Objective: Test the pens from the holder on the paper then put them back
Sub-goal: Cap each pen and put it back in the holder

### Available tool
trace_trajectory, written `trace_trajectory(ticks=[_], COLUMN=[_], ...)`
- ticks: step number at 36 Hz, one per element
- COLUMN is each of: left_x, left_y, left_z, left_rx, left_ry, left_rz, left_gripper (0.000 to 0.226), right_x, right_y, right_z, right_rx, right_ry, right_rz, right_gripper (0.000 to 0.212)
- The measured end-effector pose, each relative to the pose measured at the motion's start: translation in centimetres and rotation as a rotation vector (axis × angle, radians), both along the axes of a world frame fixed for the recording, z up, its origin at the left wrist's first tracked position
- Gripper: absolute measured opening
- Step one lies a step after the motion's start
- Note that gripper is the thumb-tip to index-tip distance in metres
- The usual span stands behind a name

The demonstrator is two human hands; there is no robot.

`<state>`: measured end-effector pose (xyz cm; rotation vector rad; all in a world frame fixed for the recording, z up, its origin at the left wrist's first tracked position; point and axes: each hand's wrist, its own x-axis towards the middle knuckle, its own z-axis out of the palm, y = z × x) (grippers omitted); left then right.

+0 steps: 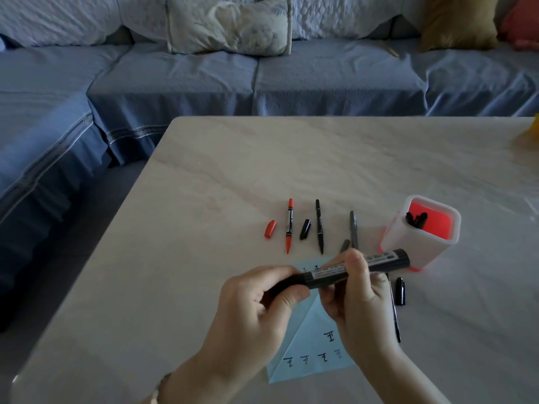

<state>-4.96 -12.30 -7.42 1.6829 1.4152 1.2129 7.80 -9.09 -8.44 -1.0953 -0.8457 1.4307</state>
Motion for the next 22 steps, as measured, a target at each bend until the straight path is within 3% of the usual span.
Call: trace_trajectory(ticks=[2, 7, 11, 14, 17, 20, 22], left_x=[-0.2, -0.5, -0.4, -0.3, -0.5, 0.0, 0.8], left_y=[0.4, 1.3, 1.6, 2.0, 2.2, 2.2, 2.3], left_z=[-1.0, -3.6, -3.8, -3.7, -3.6, -2.9, -2.3], left_rx=[-0.064, 0.037, -0.027, -0.067, -0.088, -0.074, -0.059], left_ry=[-0.006, 0.366, 0.294, 0.233, 0.198, 0.182, 0.148], left_rz=[0.006, 0.08, 0.108, 0.179, 0.22, 0.189, 0.148], left_gripper=[0.011, 0.012, 0.022, 0.014, 0.013, 0.017, 0.023], right_x=[-0.1, -0.1, 0.6, 2.1, 4.1, 5.0, 5.3], right_y=[0.5, 2.2, 3.3, 3.5, 2.9, 2.1, 2.0], right_z=[-0.6, -2.4, -2.1, -1.6, -1.2, -0.6, -0.8], right_rx=[-0.044, -0.15, -0.236, -0.256, 0.018, 0.355, 0.577], right_ry=[-0.013, -0.157, -0.326, -0.613, -1.079, -1.249, -1.296], right_rz=[0.01, 0.106, 0.224, 0.379, 0.342, 0.215, 0.244], right_gripper=[0.043, 0.049, 0.05, 0.042, 0.027, 0.012, 0.036])
